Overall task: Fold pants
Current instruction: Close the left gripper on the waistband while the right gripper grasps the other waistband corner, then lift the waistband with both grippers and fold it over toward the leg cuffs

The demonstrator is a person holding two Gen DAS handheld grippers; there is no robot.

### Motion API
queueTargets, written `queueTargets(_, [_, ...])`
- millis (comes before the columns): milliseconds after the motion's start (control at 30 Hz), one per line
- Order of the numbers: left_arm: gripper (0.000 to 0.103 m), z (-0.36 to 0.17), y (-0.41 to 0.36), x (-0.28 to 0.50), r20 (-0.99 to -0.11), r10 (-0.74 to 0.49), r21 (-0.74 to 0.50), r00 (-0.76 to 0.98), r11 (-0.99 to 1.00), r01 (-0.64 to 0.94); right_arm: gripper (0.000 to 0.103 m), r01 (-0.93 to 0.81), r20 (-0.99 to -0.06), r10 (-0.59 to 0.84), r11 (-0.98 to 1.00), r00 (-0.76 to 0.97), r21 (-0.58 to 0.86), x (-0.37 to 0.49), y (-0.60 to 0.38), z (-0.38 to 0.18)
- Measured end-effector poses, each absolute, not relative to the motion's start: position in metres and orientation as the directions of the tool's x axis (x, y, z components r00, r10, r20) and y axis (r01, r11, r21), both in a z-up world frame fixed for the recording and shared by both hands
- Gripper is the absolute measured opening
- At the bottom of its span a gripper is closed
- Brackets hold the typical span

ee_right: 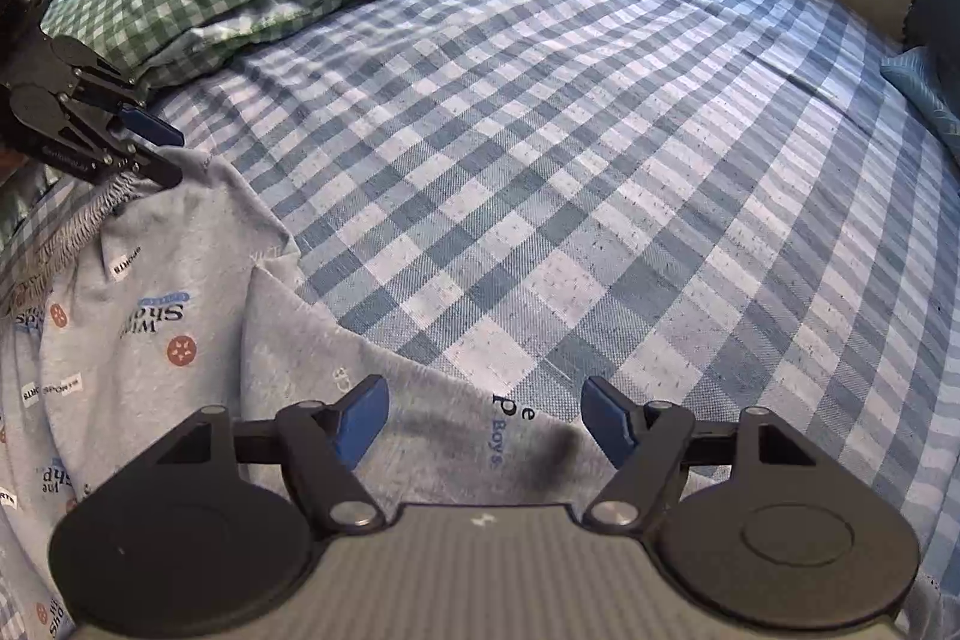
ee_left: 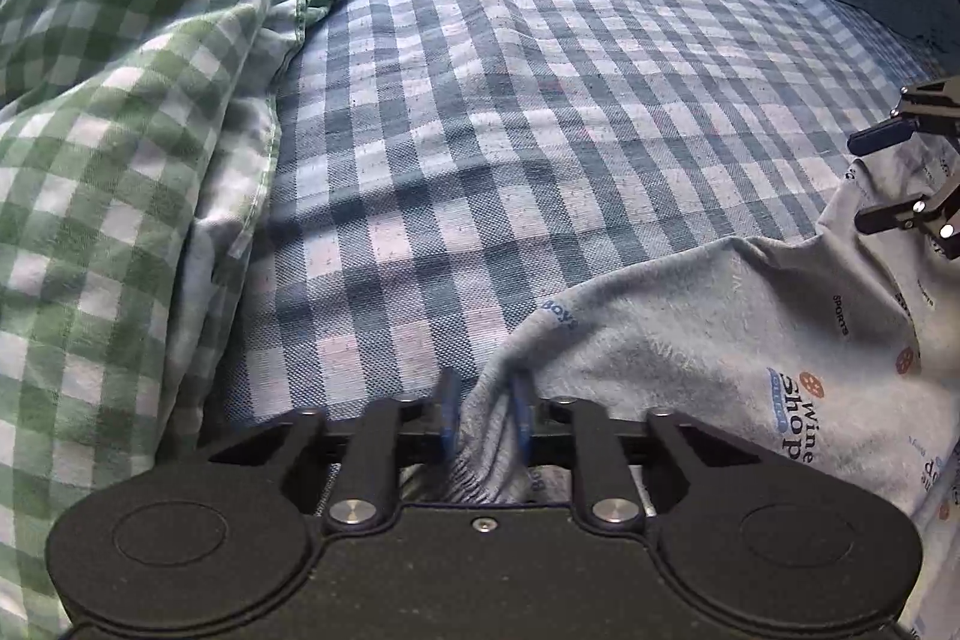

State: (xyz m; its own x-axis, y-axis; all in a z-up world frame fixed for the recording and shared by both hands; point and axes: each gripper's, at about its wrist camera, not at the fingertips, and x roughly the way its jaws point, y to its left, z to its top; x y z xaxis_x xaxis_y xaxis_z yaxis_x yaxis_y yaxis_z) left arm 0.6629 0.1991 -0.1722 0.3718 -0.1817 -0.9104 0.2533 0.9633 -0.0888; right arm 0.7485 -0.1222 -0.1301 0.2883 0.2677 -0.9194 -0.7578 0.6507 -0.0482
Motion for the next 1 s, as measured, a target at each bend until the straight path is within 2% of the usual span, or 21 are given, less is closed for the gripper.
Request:
queueTargets(133, [0.001, -0.168, 0.191, 0.658, -0.909, -0.137, -0.04, 0.394, 0.968, 0.247, 0.071, -0.775, -0.927, 0.247, 0.628, 0.282, -0.069, 0.745, -0.118, -0.141])
queueTargets(200, [0.001, -0.166, 0.189, 0.655, -0.906, -0.124, -0.03, 0.404, 0.973, 0.23, 0.058, -0.76, -0.92, 0.27, 0.649, 0.284, -0.045, 0.745, -0.12, -0.139])
queueTargets(233, [0.001, -0.165, 0.187, 0.654, -0.903, -0.112, -0.017, 0.414, 0.974, 0.228, 0.041, -0.759, -0.915, 0.279, 0.649, 0.292, -0.045, 0.744, -0.121, -0.137])
queueTargets(267, [0.001, -0.164, 0.187, 0.653, -0.9, -0.106, -0.008, 0.424, 0.974, 0.226, 0.014, -0.756, -0.911, 0.285, 0.653, 0.297, -0.041, 0.743, -0.121, -0.136])
queueTargets(300, [0.001, -0.163, 0.187, 0.651, -0.896, -0.104, -0.008, 0.432, 0.976, 0.219, 0.005, -0.747, -0.91, 0.28, 0.663, 0.306, -0.047, 0.742, -0.119, -0.135])
queueTargets(633, [0.0, -0.14, 0.2, 0.641, -0.843, -0.05, 0.019, 0.536, 0.992, 0.123, 0.001, -0.651, -0.844, 0.215, 0.735, 0.492, -0.192, 0.756, -0.122, -0.104])
queueTargets(1000, [0.001, -0.154, 0.202, 0.65, -0.858, -0.045, 0.03, 0.511, 0.99, 0.138, 0.002, -0.642, -0.865, 0.206, 0.75, 0.457, -0.161, 0.77, -0.108, -0.123])
